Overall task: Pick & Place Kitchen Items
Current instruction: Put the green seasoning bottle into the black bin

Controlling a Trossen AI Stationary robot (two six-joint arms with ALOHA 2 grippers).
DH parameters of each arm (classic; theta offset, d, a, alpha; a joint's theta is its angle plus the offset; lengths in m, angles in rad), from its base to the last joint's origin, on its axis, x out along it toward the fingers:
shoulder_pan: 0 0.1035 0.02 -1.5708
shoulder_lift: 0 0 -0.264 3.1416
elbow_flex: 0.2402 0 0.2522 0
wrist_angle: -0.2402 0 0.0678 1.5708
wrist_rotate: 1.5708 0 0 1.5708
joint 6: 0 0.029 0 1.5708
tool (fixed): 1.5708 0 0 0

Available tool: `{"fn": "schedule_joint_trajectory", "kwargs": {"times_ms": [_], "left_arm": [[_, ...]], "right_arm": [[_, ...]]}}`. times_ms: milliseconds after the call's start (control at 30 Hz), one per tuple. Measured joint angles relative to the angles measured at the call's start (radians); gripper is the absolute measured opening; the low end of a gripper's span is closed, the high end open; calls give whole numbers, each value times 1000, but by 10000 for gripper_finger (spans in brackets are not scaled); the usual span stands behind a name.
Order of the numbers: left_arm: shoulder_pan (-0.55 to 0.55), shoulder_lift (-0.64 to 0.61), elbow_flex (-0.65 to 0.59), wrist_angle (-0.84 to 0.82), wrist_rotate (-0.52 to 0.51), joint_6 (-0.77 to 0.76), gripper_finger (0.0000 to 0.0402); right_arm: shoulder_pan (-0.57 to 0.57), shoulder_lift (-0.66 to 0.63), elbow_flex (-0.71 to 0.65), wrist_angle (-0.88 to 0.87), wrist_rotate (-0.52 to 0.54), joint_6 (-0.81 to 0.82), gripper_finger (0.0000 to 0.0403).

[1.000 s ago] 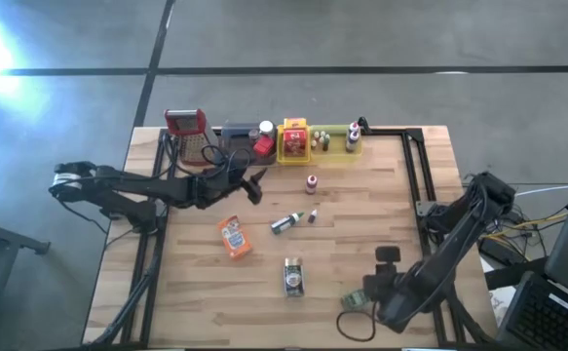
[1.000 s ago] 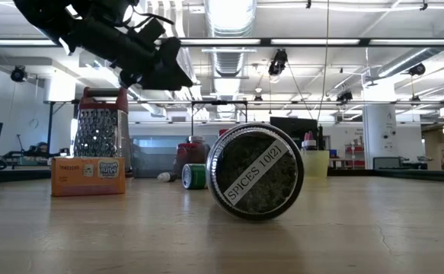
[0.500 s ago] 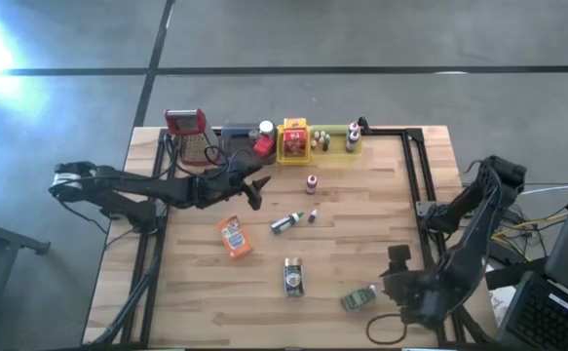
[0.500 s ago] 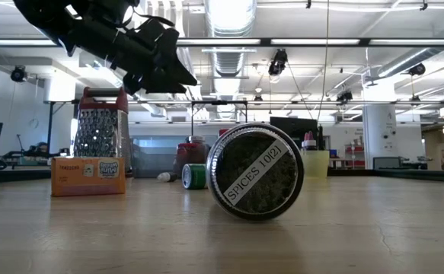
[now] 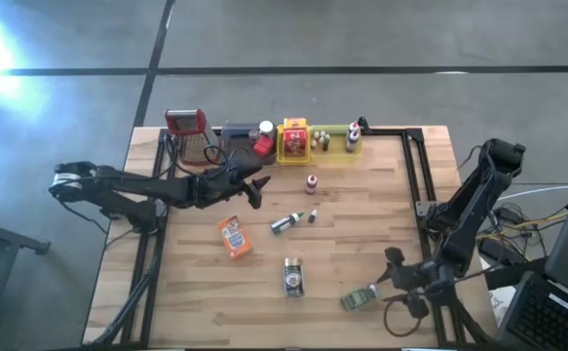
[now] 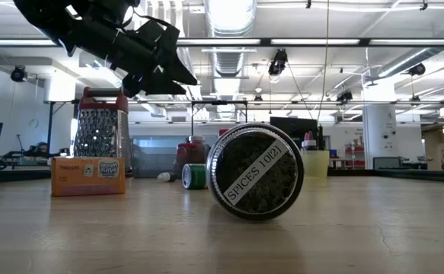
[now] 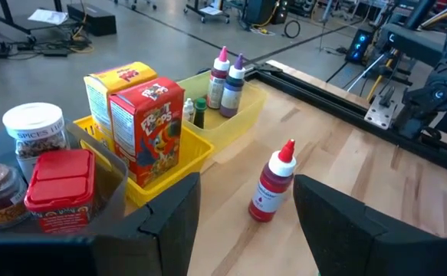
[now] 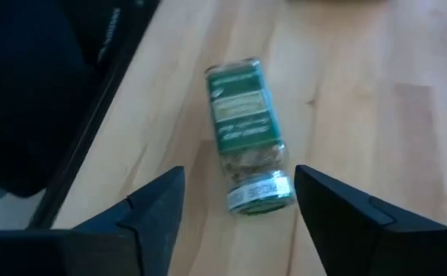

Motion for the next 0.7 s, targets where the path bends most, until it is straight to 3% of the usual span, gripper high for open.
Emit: {"fn": "schedule_joint_trajectory", "kwargs": {"times_ms": [233, 700], "left_arm": [[0, 0, 0, 2, 0, 0, 216], [1, 0, 0, 2, 0, 0, 216]], "right_arm": [[6, 24, -125, 92, 25, -6, 283], [6, 49, -226, 324, 57, -17, 341]]}}
